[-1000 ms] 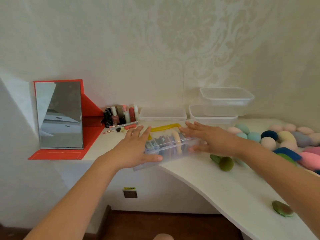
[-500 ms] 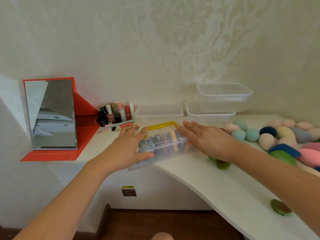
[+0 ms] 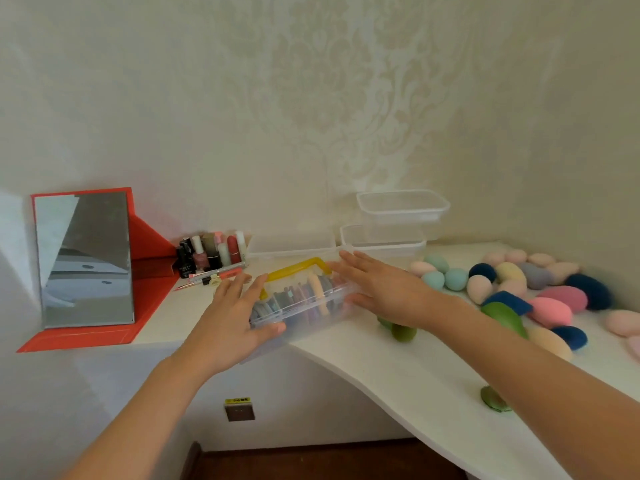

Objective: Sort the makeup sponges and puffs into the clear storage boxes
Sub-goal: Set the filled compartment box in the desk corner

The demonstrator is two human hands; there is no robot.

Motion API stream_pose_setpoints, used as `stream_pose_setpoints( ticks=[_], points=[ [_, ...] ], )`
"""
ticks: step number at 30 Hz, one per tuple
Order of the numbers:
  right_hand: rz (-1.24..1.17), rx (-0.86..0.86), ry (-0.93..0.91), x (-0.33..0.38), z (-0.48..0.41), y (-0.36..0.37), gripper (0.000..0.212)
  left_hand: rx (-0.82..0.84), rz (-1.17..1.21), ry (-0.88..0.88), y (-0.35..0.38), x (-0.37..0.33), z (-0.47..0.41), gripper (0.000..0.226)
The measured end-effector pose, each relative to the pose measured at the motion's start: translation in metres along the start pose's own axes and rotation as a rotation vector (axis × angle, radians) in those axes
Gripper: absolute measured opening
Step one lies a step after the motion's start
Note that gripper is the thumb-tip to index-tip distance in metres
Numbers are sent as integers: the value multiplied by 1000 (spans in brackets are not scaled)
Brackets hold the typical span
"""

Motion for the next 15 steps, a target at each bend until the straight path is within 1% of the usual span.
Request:
stream_pose_setpoints(
  ticks=[2, 5, 7, 8, 9, 11, 15],
  points=[
    [-77, -165, 17, -6, 15, -22, 56, -38, 44, 15, -4, -7, 8, 90],
    [-106, -446, 50, -28, 47, -66, 35, -143, 61, 75, -25, -30, 9, 93],
    [-80, -582, 101, -49, 72, -93, 23, -209, 60, 110, -41, -52, 5, 92],
    [-80, -613, 162, -62, 85, -104, 19, -241, 68, 130, -48, -64, 2, 93],
    [-96, -608, 253, -80, 96, -110, 18, -276, 77, 156, -55, -77, -3, 95],
    [-115, -535, 457, -121, 117, -112, 20, -326, 116, 204, -65, -106, -15, 96],
    [-110, -426, 780, -193, 164, -104, 22, -332, 254, 278, -72, -179, -56, 83]
  ],
)
Point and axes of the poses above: each hand's wrist, its own z-axis away from the middle knuckle, its own y-axis out of the palm, x = y × z, the point moved 8 cm from there along -z, towards the middle knuckle, and after that the axes turned 1 degree about -z, right-handed, at the moved point
